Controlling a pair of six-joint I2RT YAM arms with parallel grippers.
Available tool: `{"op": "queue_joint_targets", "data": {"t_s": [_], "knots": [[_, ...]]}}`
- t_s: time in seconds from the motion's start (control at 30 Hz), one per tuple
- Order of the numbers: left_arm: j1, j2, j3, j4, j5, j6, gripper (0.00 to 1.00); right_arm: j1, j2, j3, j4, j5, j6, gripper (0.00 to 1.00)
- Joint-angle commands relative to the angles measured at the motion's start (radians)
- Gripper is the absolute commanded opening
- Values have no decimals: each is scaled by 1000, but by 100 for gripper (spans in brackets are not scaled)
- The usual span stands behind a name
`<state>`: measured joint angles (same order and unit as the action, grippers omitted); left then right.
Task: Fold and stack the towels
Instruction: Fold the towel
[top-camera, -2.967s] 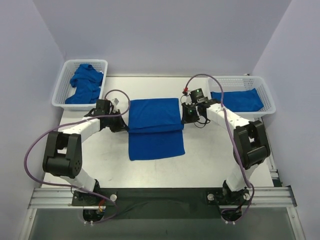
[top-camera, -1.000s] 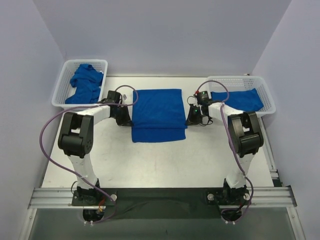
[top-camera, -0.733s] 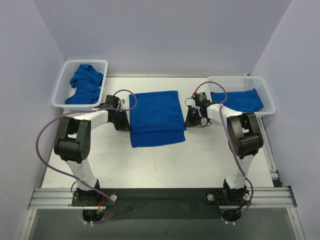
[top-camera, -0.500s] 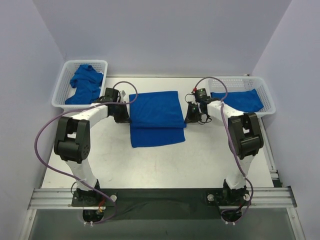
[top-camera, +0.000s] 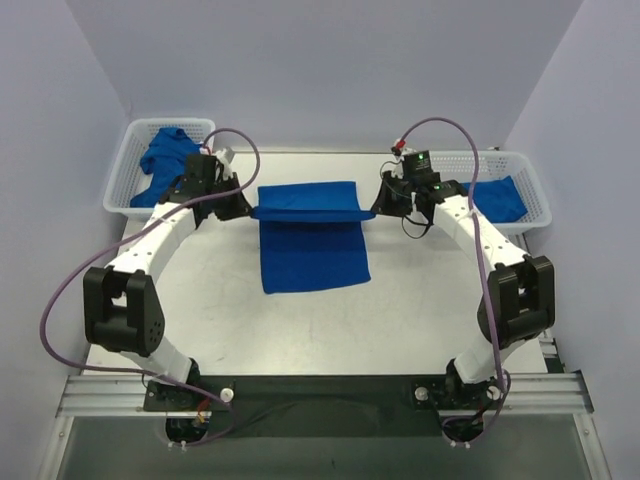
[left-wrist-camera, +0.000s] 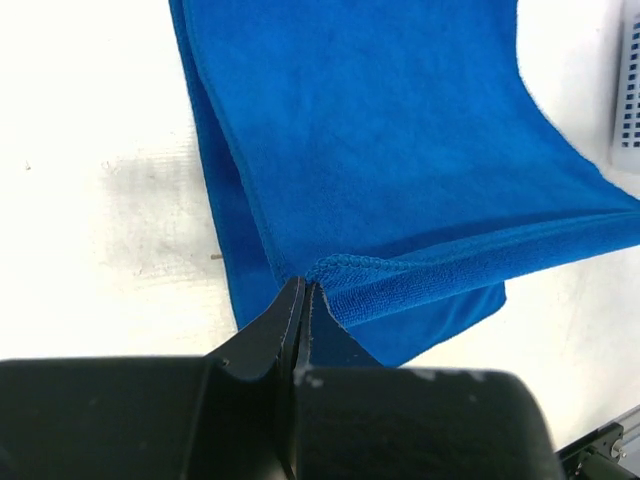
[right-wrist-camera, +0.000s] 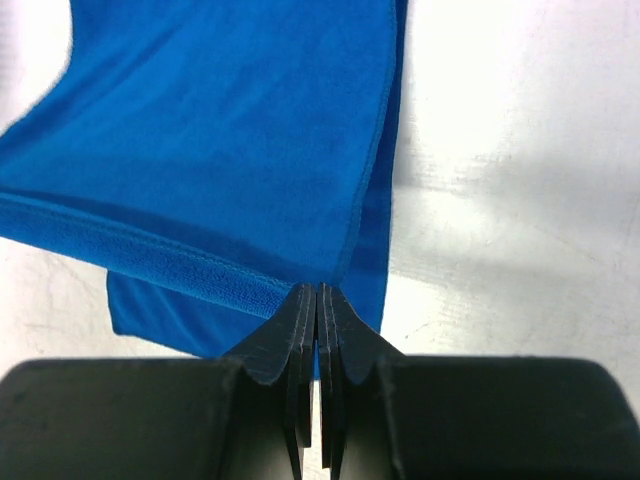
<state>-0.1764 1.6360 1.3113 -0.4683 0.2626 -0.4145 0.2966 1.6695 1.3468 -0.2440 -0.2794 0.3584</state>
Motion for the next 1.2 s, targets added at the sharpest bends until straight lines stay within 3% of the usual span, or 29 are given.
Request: {"op": "queue_joint_targets", "data": {"t_s": [0.0, 0.17, 0.43, 0.67, 1.17], "knots": [[8, -62, -88, -4, 13, -14, 0, 16, -37, -54, -44, 20, -22, 0], [3, -18, -265, 62, 50, -30, 0, 42, 41, -165, -17, 26, -15, 0], [-38, 28, -357, 141, 63, -53, 0, 41, 134, -225, 49, 52, -9, 0], [-48, 39, -377, 149, 55, -53, 0, 41, 159, -212, 55, 48, -7, 0], [-67, -231, -277, 54, 26, -67, 0, 32, -27, -75, -18, 43, -35, 0]]}}
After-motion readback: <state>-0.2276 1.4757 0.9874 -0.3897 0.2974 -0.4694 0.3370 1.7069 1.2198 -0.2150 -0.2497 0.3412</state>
